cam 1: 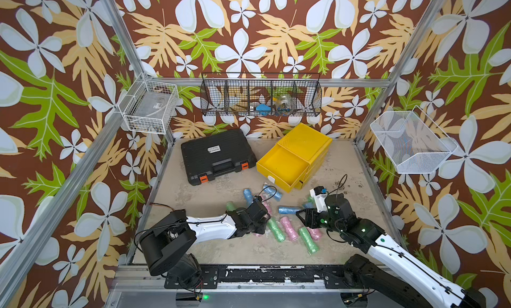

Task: Sort the rolls of trash bags by color and place them into the drawer
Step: Pick up the roll of trash bags from the center of the board, then place the roll of trash bags in the drawer.

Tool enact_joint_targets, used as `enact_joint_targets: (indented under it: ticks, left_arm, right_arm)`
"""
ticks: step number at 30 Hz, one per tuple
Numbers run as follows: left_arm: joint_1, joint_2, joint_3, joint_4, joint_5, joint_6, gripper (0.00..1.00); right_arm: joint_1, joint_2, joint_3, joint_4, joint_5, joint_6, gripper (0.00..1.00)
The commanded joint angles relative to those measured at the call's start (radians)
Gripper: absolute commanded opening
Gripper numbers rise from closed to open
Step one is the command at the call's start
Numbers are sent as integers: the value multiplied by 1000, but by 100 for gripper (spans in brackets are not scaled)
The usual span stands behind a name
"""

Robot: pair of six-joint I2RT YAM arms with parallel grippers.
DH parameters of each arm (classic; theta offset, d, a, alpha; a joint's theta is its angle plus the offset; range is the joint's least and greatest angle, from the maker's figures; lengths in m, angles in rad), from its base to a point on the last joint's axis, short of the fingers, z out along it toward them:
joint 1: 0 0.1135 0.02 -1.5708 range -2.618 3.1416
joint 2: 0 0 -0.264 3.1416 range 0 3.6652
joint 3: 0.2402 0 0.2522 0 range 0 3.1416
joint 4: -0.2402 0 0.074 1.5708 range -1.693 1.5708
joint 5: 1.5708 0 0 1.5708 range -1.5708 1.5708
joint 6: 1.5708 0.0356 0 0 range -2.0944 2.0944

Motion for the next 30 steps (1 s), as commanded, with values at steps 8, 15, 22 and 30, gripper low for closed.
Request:
enact_joint_targets:
  ticks: [8,15,22,30]
  left_arm:
    - [-4,-138,13,-123,24,35,25]
    - [-3,-344,74,-262,120,110,22]
    - [-4,-443,272,-344,120,285,22]
    - [0,-137,671,-404,85,497,22]
  right_arm:
    - [0,-11,46,-2,70,-17,62]
    - [-2,6,127,15,121,-112,62]
    - [-6,-33,209,31,164,-208,67]
    - [-168,-56,229,78,92,-225,67]
